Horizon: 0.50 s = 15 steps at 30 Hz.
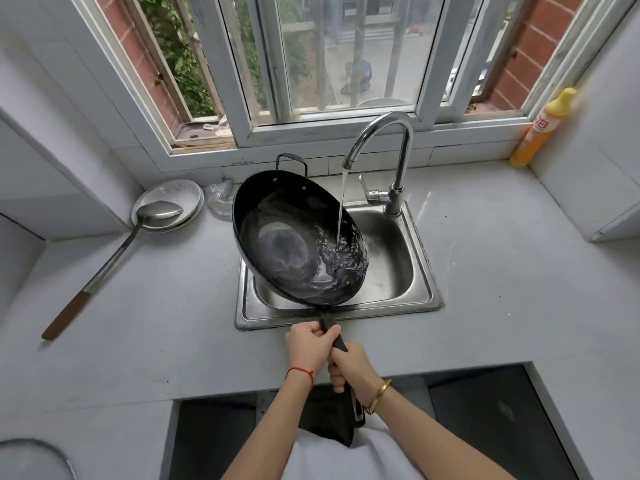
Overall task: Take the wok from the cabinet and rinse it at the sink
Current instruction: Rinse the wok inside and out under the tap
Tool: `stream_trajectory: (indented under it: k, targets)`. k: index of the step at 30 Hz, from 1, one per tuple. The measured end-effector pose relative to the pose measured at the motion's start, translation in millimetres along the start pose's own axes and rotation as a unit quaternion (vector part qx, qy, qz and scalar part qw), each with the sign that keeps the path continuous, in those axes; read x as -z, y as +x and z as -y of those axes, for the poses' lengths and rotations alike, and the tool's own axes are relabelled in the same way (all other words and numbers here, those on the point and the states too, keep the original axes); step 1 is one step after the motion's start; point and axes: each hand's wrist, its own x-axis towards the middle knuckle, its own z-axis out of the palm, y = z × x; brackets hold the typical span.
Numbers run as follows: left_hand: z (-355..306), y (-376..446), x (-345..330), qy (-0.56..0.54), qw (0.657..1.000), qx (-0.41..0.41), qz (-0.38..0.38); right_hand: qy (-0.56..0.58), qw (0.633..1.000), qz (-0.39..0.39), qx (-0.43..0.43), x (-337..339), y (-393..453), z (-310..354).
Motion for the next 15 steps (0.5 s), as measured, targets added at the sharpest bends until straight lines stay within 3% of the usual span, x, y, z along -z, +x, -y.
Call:
stream_trajectory:
  k: [15]
  targets:
    - [-10, 3, 16, 0.129, 0.988, -0.025, -0.083, 0.05, 0.997, 0.046, -0.042, -15, 14, 6]
